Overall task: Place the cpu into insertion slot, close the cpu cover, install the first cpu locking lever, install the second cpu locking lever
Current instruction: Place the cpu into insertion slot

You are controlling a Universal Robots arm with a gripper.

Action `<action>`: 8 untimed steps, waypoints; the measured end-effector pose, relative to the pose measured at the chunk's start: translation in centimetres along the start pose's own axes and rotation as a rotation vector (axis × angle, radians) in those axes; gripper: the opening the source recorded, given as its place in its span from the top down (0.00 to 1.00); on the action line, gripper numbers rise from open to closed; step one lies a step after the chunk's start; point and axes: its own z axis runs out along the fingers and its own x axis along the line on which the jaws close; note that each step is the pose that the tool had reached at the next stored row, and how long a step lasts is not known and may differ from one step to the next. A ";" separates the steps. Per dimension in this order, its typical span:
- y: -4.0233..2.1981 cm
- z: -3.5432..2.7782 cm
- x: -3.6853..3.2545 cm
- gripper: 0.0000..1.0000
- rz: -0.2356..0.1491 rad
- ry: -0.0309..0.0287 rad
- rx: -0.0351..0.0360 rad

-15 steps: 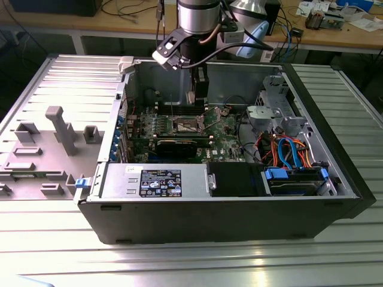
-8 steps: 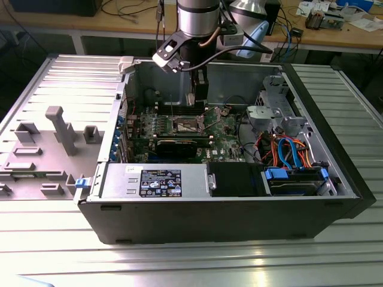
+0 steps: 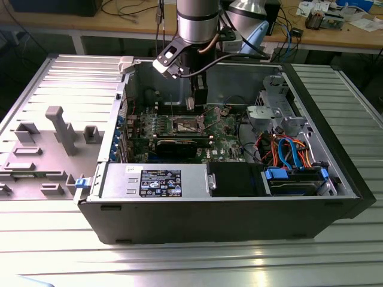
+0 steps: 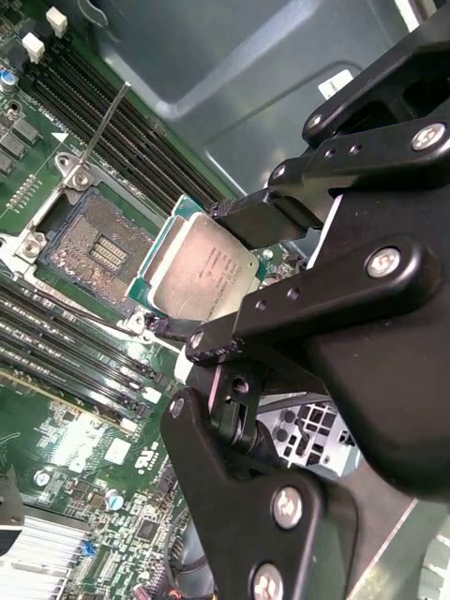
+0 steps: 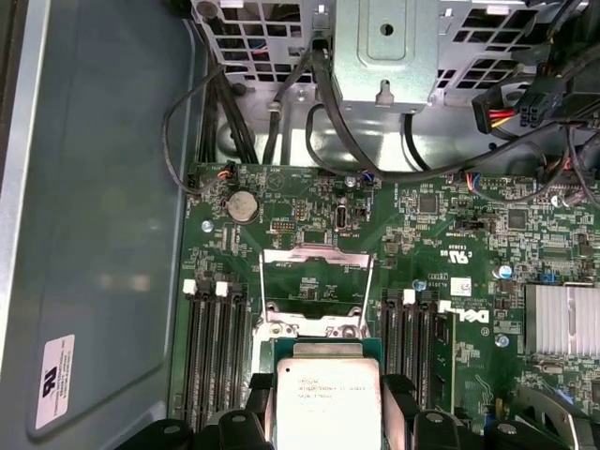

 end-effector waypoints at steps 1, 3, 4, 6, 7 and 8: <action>0.00 0.02 0.00 0.45 0.000 0.0002 -0.0001; 0.00 0.02 0.00 0.45 0.000 0.0002 -0.0001; 0.00 0.02 0.00 0.45 0.000 0.0002 -0.0001; 0.00 0.03 0.00 0.45 0.000 0.0003 -0.0002; 0.00 0.03 0.00 0.45 0.000 0.0002 -0.0001; 0.00 0.03 0.00 0.45 0.000 0.0003 -0.0001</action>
